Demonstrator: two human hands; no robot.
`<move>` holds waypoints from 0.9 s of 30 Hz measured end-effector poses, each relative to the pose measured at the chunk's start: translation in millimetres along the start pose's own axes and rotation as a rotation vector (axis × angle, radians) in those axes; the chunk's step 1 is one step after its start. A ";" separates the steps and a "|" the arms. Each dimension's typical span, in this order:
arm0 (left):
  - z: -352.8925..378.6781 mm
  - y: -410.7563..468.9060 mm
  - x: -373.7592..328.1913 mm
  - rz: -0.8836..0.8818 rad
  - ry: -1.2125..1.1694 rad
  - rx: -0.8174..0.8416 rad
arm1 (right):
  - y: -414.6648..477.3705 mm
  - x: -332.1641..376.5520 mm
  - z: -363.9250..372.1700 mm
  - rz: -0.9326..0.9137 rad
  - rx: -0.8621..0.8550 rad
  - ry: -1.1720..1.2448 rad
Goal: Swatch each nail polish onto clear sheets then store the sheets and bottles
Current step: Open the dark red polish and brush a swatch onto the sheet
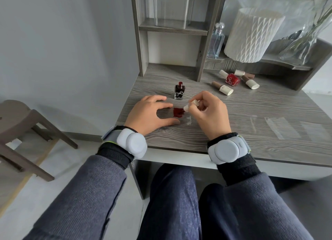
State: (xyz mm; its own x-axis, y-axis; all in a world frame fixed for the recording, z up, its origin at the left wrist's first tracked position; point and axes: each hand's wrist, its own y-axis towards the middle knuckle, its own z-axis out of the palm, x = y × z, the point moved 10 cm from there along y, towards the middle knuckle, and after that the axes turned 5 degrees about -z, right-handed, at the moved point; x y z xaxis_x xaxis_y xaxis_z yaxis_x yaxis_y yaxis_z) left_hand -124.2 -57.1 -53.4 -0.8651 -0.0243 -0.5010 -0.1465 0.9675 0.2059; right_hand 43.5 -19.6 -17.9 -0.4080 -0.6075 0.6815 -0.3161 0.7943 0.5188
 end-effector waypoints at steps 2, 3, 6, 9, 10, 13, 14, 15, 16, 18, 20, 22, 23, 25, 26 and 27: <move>-0.8 -0.1 -0.2 -0.003 -0.004 -0.005 | -0.4 2.4 7.2 -0.017 0.060 -0.002; -1.2 -0.1 -0.2 -0.003 -0.007 -0.009 | -0.5 2.9 9.5 -0.024 0.080 -0.008; -1.3 -0.2 0.1 0.004 -0.010 -0.019 | -0.8 3.3 12.8 -0.040 0.106 -0.039; -0.7 -0.1 0.5 0.002 -0.008 -0.015 | -0.5 -0.4 9.8 -0.014 0.081 -0.078; -0.4 0.1 0.6 0.001 -0.006 -0.013 | -0.5 -1.7 7.6 -0.005 0.063 -0.082; -0.3 0.2 0.2 0.004 -0.005 -0.015 | -0.5 -2.4 2.1 0.007 0.020 -0.042; -0.4 0.3 0.2 0.003 -0.005 -0.014 | -0.5 -1.7 1.4 0.007 0.014 -0.025; -0.5 0.3 0.1 0.000 -0.004 -0.012 | -0.7 0.0 1.8 0.001 0.020 -0.012; -0.5 0.3 0.1 -0.002 -0.004 -0.011 | -0.9 2.3 3.3 -0.009 0.034 -0.007; -0.7 0.0 -0.1 -0.004 -0.003 -0.010 | -1.3 6.0 7.6 -0.036 0.070 -0.022; -0.7 -0.1 0.0 -0.003 0.000 -0.010 | -1.4 3.9 9.9 -0.033 0.082 -0.058; 0.2 0.3 0.3 0.001 0.004 -0.004 | -0.8 -1.8 7.2 -0.006 0.057 -0.090; 0.6 0.6 0.5 0.002 0.005 -0.002 | -0.5 -3.6 4.6 0.003 0.035 -0.096; 0.8 0.9 0.9 0.002 0.005 -0.004 | -0.1 -3.3 0.6 -0.001 0.003 -0.082; 0.7 1.0 1.2 0.002 0.003 -0.006 | 0.1 -1.1 0.1 -0.013 -0.002 -0.069; 0.7 1.0 1.3 0.002 0.000 -0.007 | 0.1 1.5 0.3 -0.028 -0.002 -0.058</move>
State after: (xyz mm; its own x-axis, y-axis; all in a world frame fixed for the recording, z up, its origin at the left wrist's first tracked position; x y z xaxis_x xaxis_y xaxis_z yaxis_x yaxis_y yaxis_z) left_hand -125.2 -56.0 -54.4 -0.8653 -0.0227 -0.5007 -0.1483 0.9658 0.2125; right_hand 42.6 -20.4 -17.0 -0.4480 -0.6288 0.6355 -0.3267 0.7768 0.5383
